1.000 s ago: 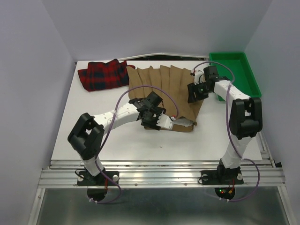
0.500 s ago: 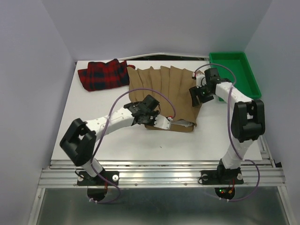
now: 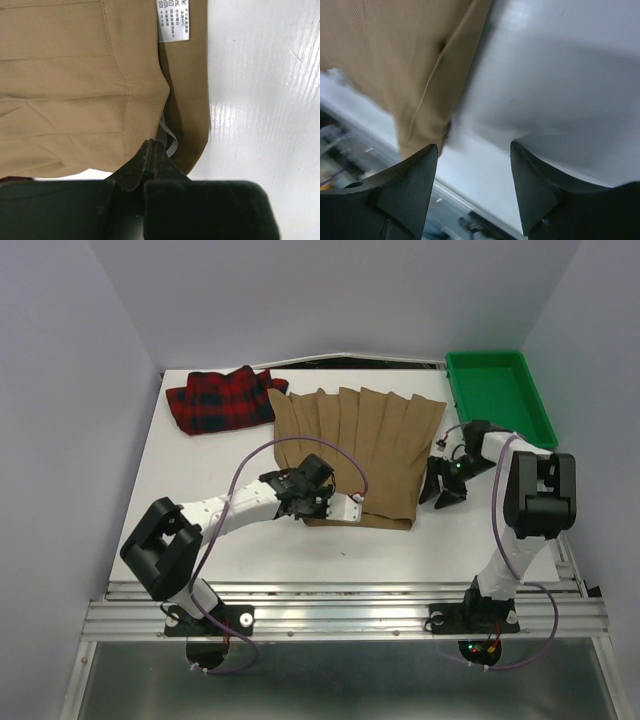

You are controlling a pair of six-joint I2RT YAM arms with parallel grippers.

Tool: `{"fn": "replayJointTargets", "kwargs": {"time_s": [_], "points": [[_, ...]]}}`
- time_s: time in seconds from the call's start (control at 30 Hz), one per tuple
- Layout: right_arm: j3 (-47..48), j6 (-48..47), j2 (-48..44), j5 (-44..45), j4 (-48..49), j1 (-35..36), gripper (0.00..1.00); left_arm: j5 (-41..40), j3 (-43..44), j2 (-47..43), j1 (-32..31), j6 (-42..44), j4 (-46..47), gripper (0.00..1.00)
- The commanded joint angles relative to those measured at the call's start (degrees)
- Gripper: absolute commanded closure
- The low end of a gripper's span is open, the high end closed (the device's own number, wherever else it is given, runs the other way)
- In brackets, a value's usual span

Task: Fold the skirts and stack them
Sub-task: Flatten the skirt out

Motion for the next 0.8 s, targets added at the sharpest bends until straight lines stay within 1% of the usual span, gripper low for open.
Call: {"fn": "replayJointTargets", "kwargs": {"time_s": [0.0, 0.13, 0.3, 0.4, 0.43, 0.5, 0.53, 0.57, 0.63, 0.67, 0.77], "points": [[-3.98, 2.13, 2.13, -10.66, 0.07, -3.14, 0.35, 2.18, -0.37, -0.10, -0.24, -3.02, 2.52, 1.00], [-7.59, 1.33, 3.27, -14.79, 2.62, -3.14, 0.36, 1.82, -1.52, -0.01, 0.29, -3.11, 2.70, 1.00], [-9.53, 2.47, 4.24, -19.36, 6.84, -3.14, 0.36, 2.44, -1.34, -0.01, 0.73, -3.02, 2.26, 1.00], [-9.89, 4.14, 5.55, -17.54, 8.86, -3.14, 0.39, 2.70, -0.73, -0.01, 0.91, -3.02, 2.17, 1.00], [-10.06, 5.02, 5.82, -16.74, 10.26, -3.14, 0.45, 2.88, -0.29, 0.17, 1.17, -3.28, 2.08, 1.00], [-10.50, 6.08, 6.00, -14.54, 12.03, -3.14, 0.52, 3.14, 0.15, 0.26, 1.43, -3.46, 1.91, 1.00], [-10.59, 6.86, 6.26, -14.27, 12.99, -3.14, 0.66, 3.92, 0.67, 0.17, 1.69, -4.16, 1.56, 1.00], [-10.68, 7.04, 6.43, -13.84, 13.26, -3.14, 0.76, 4.37, 0.94, -0.09, 2.13, -4.43, 1.29, 1.00], [-10.59, 6.96, 6.35, -11.91, 13.35, -3.14, 0.94, 4.90, 0.60, -1.06, 2.57, -4.69, 1.20, 1.00], [-10.68, 6.87, 5.65, -10.94, 13.26, -3.14, 0.99, 4.90, 0.16, -1.93, 2.75, -4.61, 0.94, 1.00], [-11.12, 6.00, 2.58, -8.47, 12.74, -3.14, 0.99, 5.42, -1.78, -6.32, 3.98, -4.08, -0.11, 1.00]]}}
